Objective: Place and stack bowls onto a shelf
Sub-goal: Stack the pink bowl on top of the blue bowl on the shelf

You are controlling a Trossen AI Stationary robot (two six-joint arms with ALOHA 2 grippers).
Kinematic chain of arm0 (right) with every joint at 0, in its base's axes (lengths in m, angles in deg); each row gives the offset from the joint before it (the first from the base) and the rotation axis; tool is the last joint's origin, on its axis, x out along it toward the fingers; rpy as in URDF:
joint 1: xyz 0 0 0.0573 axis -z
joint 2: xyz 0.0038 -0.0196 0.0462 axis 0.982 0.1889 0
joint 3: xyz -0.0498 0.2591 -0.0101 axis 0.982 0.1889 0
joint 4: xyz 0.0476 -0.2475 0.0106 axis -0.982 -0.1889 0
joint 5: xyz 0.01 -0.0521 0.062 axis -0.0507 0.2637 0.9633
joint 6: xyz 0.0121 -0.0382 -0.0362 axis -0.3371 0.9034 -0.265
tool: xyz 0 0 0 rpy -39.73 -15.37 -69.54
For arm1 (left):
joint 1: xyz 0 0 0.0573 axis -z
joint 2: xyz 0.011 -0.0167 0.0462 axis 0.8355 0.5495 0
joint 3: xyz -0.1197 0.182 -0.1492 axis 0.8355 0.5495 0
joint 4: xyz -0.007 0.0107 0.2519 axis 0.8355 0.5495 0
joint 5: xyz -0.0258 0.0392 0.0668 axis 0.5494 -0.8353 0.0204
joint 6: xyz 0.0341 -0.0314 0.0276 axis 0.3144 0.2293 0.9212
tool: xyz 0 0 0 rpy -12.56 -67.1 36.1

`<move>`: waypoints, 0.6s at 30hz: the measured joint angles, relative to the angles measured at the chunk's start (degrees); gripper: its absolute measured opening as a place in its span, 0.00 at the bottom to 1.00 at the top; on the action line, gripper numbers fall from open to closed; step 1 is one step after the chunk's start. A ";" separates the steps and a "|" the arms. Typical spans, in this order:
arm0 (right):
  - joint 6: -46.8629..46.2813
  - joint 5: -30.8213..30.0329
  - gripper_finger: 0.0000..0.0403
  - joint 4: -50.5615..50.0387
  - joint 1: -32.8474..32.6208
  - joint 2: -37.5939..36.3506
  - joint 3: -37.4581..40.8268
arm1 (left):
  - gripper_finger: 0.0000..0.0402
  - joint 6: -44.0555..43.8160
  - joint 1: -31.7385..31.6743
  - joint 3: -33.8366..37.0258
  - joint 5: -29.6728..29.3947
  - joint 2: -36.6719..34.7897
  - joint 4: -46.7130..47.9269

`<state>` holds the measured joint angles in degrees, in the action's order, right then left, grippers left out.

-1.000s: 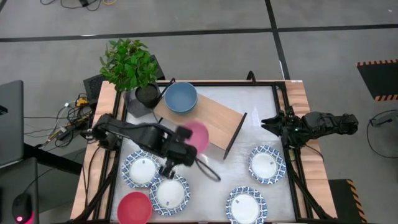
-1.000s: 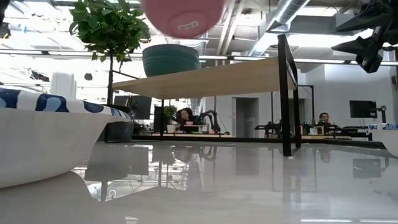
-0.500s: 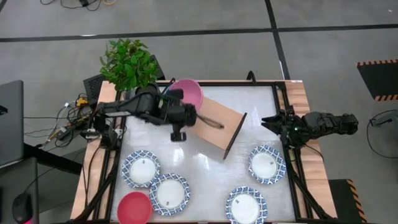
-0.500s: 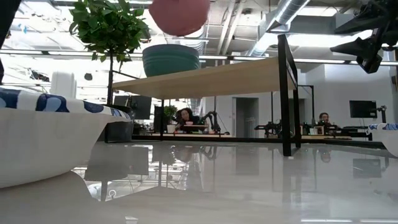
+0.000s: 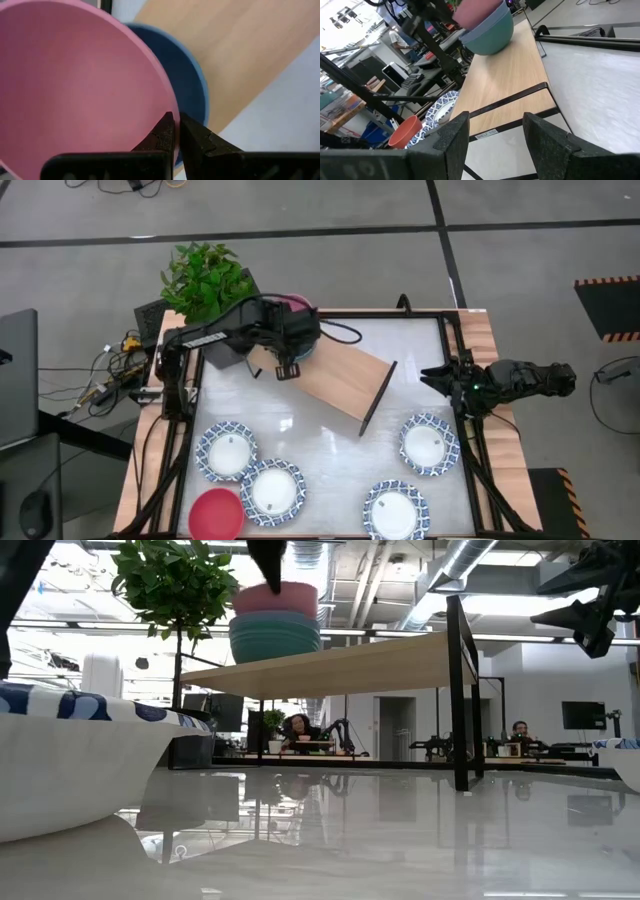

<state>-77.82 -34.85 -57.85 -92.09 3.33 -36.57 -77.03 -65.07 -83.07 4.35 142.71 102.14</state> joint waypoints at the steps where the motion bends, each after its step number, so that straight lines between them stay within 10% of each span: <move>1: -0.03 0.00 0.53 0.02 0.00 0.00 0.00 | 0.00 0.26 -0.04 0.72 -0.39 0.05 -0.10; 18: 0.16 0.00 0.53 -0.44 0.00 0.00 0.00 | 0.00 3.06 -0.02 3.64 4.60 -0.02 -0.11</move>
<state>-77.66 -34.85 -58.29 -92.09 3.33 -36.57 -73.97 -65.09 -79.43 8.95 142.69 102.04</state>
